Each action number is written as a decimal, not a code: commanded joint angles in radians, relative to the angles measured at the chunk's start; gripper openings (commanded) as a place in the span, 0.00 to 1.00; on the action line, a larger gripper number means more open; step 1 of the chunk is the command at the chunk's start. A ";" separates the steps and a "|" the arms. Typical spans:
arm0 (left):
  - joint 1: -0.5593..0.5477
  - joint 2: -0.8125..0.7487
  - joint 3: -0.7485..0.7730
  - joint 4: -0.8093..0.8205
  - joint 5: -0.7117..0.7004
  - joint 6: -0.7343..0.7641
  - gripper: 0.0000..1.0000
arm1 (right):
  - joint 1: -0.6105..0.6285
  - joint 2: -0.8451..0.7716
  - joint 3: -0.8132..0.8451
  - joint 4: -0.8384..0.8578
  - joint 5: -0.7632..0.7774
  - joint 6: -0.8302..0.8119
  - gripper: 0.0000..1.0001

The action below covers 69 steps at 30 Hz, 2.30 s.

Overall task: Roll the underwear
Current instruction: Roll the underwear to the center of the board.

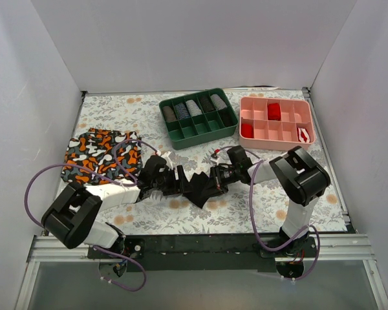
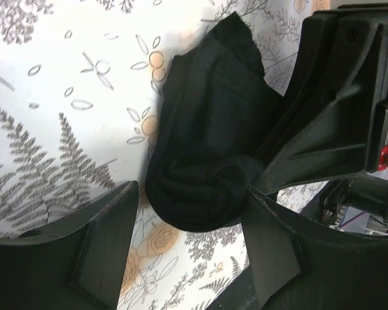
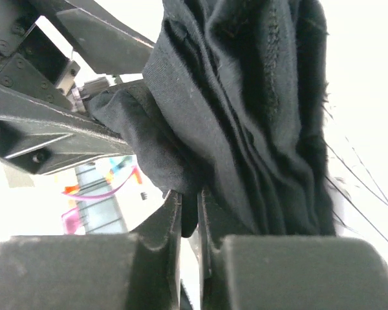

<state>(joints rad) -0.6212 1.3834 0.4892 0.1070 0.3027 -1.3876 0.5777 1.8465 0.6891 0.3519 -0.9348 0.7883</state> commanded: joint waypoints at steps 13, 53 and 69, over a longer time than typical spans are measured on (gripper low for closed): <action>-0.012 0.190 0.025 -0.061 -0.024 0.035 0.59 | 0.171 -0.286 0.095 -0.473 0.646 -0.363 0.40; -0.023 0.387 0.250 -0.428 0.044 0.058 0.21 | 0.671 -0.360 0.173 -0.521 1.403 -0.609 0.56; -0.023 0.414 0.287 -0.440 0.073 0.068 0.22 | 0.712 -0.274 0.136 -0.505 1.453 -0.552 0.64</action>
<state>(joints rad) -0.6292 1.7226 0.8295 -0.1383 0.4820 -1.3827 1.2850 1.5322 0.8219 -0.1696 0.4553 0.2085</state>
